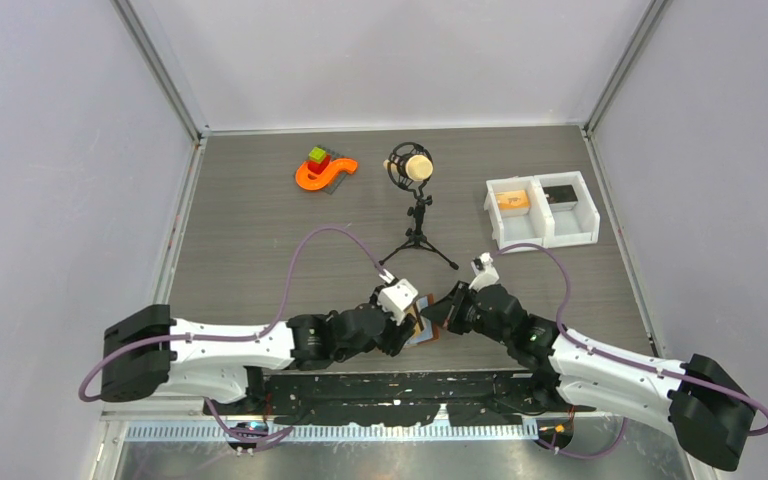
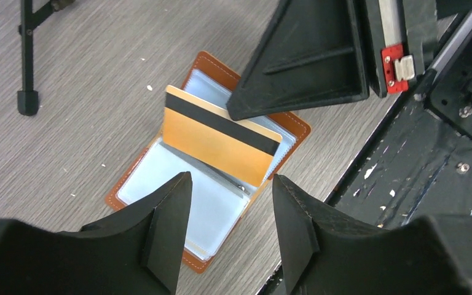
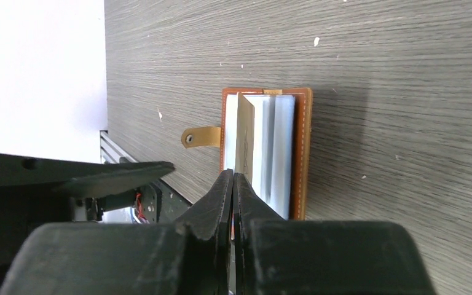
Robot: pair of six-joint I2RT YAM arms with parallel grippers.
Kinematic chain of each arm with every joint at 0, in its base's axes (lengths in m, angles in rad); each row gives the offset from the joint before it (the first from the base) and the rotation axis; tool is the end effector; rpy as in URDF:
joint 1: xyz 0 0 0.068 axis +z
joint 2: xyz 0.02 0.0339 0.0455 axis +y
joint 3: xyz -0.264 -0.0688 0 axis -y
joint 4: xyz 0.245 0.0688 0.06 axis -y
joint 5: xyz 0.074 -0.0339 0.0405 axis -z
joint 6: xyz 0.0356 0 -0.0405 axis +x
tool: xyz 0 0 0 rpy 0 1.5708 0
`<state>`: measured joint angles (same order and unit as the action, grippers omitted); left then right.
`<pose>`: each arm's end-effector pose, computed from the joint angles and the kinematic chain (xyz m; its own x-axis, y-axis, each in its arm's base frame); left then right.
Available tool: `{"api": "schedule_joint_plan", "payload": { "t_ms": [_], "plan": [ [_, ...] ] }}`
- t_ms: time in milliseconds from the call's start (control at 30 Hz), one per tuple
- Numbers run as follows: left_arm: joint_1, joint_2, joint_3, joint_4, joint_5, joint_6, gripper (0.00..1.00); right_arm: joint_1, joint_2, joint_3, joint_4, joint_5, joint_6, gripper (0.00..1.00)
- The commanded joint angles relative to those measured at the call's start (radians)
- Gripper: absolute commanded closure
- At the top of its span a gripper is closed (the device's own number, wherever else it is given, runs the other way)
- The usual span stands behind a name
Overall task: Take the credit cards out of the card holder
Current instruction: Place the credit card in the storage box.
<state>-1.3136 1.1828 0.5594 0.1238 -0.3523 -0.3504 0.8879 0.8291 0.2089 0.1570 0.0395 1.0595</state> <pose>0.0751 -0.2371 0.2121 -0.3996 0.2527 -0.8812 0.7384 0.6584 -0.1461 0.1108 0.1340 0.1656 -0.7945 0.4042 -0.4531 -0.1225 0.6242 0.7716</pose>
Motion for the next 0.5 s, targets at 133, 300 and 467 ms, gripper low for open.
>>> {"api": "schedule_joint_plan", "payload": {
  "t_ms": [133, 300, 467],
  "plan": [
    [-0.069, 0.138, 0.101, 0.041, -0.070, 0.076, 0.45, -0.006, 0.028, 0.048, 0.075, 0.004, 0.091, 0.95],
    [-0.088, 0.202, 0.142, 0.040, -0.112, 0.074, 0.44, -0.006, 0.029, 0.054, 0.070, 0.010, 0.099, 0.95],
    [-0.093, 0.235, 0.157, 0.046, -0.132, 0.069, 0.44, -0.006, 0.022, 0.052, 0.069, 0.016, 0.111, 0.95]
  ]
}}
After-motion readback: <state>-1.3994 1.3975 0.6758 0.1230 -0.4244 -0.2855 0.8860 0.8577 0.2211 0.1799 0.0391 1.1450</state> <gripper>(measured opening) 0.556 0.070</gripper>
